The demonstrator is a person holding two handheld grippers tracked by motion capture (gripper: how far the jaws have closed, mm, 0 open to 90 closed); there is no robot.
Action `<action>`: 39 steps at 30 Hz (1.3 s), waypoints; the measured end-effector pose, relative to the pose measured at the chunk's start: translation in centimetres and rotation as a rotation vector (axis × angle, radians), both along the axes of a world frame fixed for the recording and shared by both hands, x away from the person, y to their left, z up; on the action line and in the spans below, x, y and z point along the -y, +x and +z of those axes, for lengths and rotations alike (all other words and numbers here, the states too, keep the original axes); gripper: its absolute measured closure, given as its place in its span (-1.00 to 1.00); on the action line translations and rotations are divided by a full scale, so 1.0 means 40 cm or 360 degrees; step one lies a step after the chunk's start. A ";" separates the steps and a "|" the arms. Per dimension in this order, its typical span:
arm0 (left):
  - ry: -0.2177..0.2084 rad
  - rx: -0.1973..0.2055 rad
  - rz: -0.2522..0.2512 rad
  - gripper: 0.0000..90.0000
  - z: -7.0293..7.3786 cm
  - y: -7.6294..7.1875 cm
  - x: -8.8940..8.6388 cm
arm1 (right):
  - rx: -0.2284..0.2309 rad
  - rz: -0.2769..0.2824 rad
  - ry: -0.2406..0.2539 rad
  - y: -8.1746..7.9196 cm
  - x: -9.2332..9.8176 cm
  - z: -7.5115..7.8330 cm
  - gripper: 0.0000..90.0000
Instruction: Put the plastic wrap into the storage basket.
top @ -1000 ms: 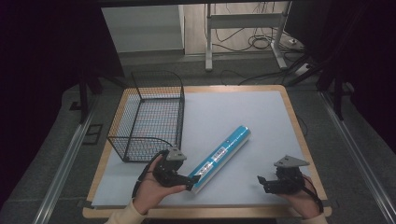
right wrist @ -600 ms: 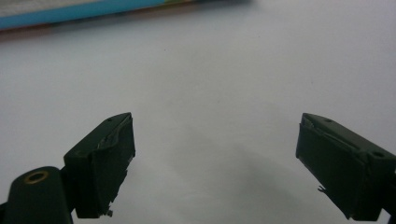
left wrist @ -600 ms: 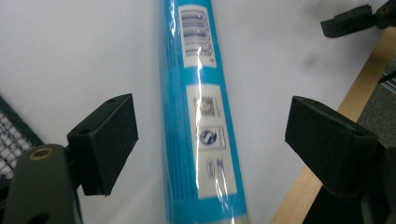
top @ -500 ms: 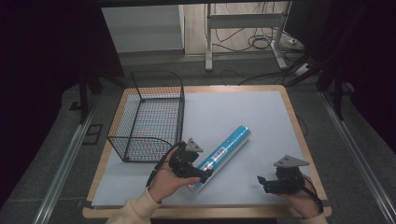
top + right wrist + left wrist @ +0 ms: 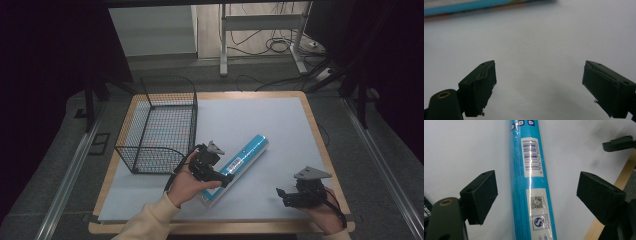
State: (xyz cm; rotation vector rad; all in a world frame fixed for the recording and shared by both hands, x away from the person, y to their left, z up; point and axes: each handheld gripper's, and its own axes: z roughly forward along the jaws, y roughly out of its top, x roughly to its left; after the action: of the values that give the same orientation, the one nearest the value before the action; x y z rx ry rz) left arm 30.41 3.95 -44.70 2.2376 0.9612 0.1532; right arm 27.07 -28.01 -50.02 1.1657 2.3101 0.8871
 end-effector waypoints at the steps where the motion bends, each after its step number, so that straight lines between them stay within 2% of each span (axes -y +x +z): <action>1: 0.0003 -0.0009 0.0003 -0.63 -0.001 0.008 0.005 | -0.0002 -0.0001 0.0000 0.000 0.001 0.000 -0.73; 16: 0.0081 -0.0079 -0.0021 -0.64 -0.019 0.061 0.061 | -0.0005 -0.0007 -0.0006 0.002 0.005 -0.002 -0.73; 24: 0.0136 -0.0131 -0.0034 -0.64 -0.043 0.092 0.104 | -0.0006 -0.0010 -0.0006 0.002 0.004 -0.004 -0.73; 25: 0.0164 -0.0138 -0.0048 -0.64 -0.050 0.099 0.116 | -0.0006 -0.0009 -0.0006 0.002 0.004 -0.004 -0.73; 28: 0.0186 -0.0148 -0.0079 -0.67 -0.062 0.110 0.130 | -0.0007 -0.0003 -0.0008 0.002 0.004 -0.004 -0.73; 31: 0.0188 -0.0162 -0.0064 -0.68 -0.070 0.120 0.144 | -0.0007 -0.0003 -0.0007 0.003 0.004 -0.004 -0.73; 34: 0.0218 -0.0170 -0.0059 -0.68 -0.077 0.130 0.154 | -0.0007 -0.0001 -0.0006 0.002 0.004 -0.005 -0.73; 39: 0.0298 -0.0222 -0.0048 -0.68 -0.104 0.158 0.187 | -0.0003 -0.0001 -0.0009 0.002 0.006 -0.004 -0.73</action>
State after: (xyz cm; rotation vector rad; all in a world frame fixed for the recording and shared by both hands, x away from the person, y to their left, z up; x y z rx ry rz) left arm 36.72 -3.54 -48.84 2.4599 1.0225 0.0766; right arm 27.16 -28.23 -50.20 1.1647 2.3123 0.8789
